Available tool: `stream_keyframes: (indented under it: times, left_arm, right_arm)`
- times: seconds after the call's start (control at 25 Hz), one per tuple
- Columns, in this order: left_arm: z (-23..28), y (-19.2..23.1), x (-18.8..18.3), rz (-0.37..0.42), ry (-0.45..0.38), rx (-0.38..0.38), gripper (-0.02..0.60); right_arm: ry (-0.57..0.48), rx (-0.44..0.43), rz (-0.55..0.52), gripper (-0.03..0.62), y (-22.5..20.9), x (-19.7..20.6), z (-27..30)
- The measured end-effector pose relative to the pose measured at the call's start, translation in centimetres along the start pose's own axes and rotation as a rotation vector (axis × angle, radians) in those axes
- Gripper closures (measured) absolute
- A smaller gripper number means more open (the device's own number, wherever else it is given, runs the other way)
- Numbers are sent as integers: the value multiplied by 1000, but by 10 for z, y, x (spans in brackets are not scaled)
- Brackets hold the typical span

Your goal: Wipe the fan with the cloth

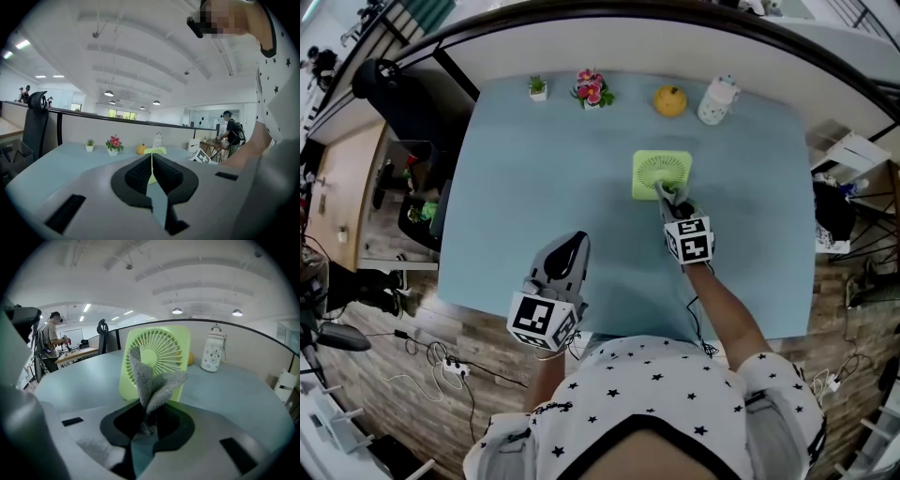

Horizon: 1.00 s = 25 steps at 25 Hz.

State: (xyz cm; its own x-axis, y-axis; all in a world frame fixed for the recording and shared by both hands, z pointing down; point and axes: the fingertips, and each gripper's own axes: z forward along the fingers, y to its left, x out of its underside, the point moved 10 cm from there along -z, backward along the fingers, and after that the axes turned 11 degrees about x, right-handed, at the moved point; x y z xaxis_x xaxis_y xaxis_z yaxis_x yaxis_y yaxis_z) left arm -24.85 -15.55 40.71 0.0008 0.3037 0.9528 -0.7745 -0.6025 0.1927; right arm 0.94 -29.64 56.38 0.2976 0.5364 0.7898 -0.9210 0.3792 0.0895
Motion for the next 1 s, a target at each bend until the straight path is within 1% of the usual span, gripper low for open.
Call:
stream_keyframes:
  times: [0.24, 0.36, 0.48, 0.64, 0.8, 1.0]
  left_arm:
    - [6, -7, -1, 11, 9, 13, 549]
    - [8, -9, -3, 19, 11, 11, 549]
    - [9, -11, -5, 26, 11, 8, 550]
    - [14, -13, -7, 35, 11, 14, 549]
    - [24, -18, -13, 57, 2, 35, 550]
    - [36, -28, -22, 88, -14, 62, 550]
  right_arm:
    - [15, 55, 55, 542, -23, 12, -7]
    - [13, 57, 67, 542, -25, 13, -7]
    - [-12, 40, 92, 542, -25, 10, -12]
    - [-78, -10, 184, 542, -25, 2, -37]
    - [-179, -50, 274, 542, -32, -14, -70]
    - [-298, -85, 330, 542, -43, -32, -113]
